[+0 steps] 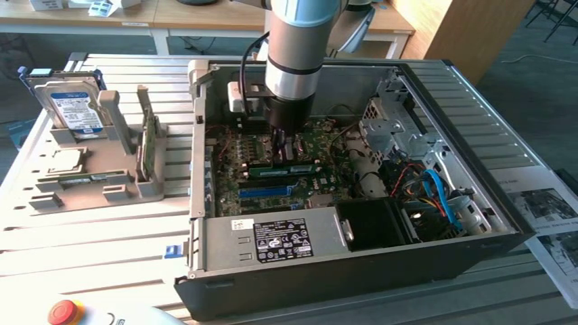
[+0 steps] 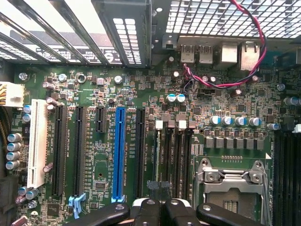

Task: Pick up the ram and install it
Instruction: 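Press down the ram until it locks into place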

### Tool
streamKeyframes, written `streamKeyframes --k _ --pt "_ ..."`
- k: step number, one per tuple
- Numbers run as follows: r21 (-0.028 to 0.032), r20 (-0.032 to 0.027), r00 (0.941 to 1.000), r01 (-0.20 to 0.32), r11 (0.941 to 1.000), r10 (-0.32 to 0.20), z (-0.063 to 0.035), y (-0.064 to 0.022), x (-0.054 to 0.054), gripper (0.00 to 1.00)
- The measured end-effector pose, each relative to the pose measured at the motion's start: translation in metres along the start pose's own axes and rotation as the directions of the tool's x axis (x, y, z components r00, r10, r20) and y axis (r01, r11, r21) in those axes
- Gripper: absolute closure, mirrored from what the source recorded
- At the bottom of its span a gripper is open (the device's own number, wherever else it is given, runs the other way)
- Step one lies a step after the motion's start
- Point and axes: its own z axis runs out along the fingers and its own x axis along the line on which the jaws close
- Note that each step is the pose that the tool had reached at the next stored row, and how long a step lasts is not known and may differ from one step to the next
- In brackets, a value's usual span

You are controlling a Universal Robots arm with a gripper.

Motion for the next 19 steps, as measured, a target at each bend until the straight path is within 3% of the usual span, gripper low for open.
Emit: streamKeyframes --k 19 --pt "-0.0001 0.0000 1.0000 0.000 1.0000 0.000 0.0008 0.0000 0.0002 0.90"
